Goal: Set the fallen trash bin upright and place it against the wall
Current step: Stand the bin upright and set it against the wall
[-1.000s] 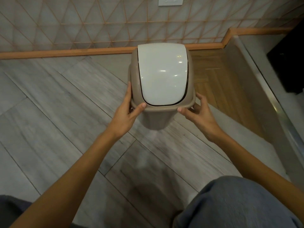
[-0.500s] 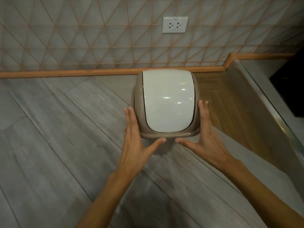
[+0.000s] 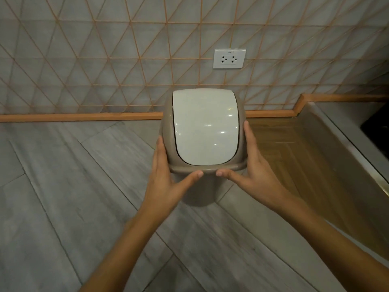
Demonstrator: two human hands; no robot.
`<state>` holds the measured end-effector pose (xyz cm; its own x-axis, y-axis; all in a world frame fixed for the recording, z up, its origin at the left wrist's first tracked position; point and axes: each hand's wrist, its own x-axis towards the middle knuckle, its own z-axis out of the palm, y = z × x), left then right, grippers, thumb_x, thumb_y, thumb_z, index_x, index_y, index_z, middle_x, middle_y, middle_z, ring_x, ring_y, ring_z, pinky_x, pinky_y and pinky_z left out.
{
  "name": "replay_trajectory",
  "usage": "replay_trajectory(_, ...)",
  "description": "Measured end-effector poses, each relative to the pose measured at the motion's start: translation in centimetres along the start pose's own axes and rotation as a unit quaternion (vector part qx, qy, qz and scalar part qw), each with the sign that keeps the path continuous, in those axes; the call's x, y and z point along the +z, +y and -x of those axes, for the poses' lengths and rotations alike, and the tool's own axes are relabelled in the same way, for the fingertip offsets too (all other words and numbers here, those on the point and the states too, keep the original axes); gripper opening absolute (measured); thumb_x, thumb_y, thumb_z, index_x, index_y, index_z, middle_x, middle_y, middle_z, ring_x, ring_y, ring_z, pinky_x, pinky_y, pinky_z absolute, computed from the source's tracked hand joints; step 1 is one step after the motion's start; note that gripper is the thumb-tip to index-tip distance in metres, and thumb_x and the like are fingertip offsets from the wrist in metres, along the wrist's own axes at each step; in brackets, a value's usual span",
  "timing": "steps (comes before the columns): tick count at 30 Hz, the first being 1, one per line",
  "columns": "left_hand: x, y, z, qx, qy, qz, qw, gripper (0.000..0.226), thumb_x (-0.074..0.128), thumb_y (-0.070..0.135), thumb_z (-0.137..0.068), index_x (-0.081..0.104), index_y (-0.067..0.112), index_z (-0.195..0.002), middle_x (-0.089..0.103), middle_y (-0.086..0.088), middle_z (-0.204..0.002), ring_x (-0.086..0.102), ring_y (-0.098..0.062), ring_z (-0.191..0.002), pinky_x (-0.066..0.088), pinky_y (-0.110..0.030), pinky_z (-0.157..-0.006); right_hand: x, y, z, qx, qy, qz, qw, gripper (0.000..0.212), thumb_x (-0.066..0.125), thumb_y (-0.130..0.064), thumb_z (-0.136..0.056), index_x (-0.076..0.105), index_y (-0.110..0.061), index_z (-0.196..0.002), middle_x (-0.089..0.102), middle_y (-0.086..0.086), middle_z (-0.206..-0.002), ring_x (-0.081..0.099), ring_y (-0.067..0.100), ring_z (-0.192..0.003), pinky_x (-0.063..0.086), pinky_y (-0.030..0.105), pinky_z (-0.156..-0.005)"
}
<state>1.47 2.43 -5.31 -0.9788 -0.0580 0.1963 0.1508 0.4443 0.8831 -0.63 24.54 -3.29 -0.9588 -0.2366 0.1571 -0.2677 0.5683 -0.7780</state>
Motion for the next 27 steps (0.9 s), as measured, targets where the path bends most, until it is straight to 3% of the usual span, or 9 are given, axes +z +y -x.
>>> replay_trajectory(9,-0.9,-2.4,-10.3,0.017,-0.002,0.018,1.0,0.114,0.082,0.059,-0.062,0.021,0.029,-0.152,0.038,0.006,-0.152,0.04,-0.012,-0.139,0.042,-0.045,-0.11,0.5,0.8,-10.1,-0.021,-0.007,0.011,1.0,0.121,0.075,-0.052,-0.075,-0.016,-0.031,-0.151,-0.006,-0.005,-0.165,0.002,0.018,-0.151,0.016,0.05,-0.121)
replay_trajectory(14,-1.4,-2.7,-15.5,0.013,-0.007,-0.001,1.0,0.113,0.083,0.057,-0.054,0.031,0.019,-0.146,0.048,0.0,-0.142,0.046,-0.018,-0.132,0.044,-0.046,-0.108,1.0,1.5,-15.3,-0.006,-0.009,0.03,1.0,0.122,0.076,-0.046,-0.076,-0.019,-0.028,-0.151,-0.004,-0.001,-0.164,0.001,0.023,-0.151,0.013,0.048,-0.122)
replay_trajectory(21,-1.1,-3.1,-20.3,-0.017,0.001,-0.032,0.999,0.111,0.084,0.049,-0.055,0.029,0.017,-0.146,0.047,-0.005,-0.142,0.047,-0.024,-0.129,0.044,-0.045,-0.106,1.1,1.3,-20.7,0.029,-0.019,0.074,0.997,0.125,0.076,-0.041,-0.077,-0.023,-0.024,-0.15,0.009,0.012,-0.163,0.014,0.034,-0.148,0.021,0.053,-0.119)
replay_trajectory(24,-1.0,-3.4,-22.0,-0.035,-0.006,-0.039,0.999,0.101,0.087,0.032,-0.065,0.028,0.013,-0.145,0.046,-0.008,-0.143,0.045,-0.027,-0.13,0.042,-0.044,-0.108,1.2,1.2,-22.0,0.045,-0.02,0.091,0.995,0.124,0.075,-0.041,-0.078,-0.025,-0.025,-0.149,0.011,0.014,-0.163,0.02,0.037,-0.147,0.023,0.051,-0.118)
replay_trajectory(27,-1.1,-3.4,-23.1,-0.058,-0.009,-0.049,0.997,0.111,0.088,0.035,-0.061,0.022,0.01,-0.148,0.041,-0.011,-0.147,0.041,-0.029,-0.135,0.038,-0.047,-0.112,1.3,0.9,-23.0,0.056,-0.023,0.096,0.994,0.121,0.074,-0.038,-0.081,-0.025,-0.024,-0.149,0.015,0.014,-0.162,0.025,0.037,-0.145,0.024,0.048,-0.118)
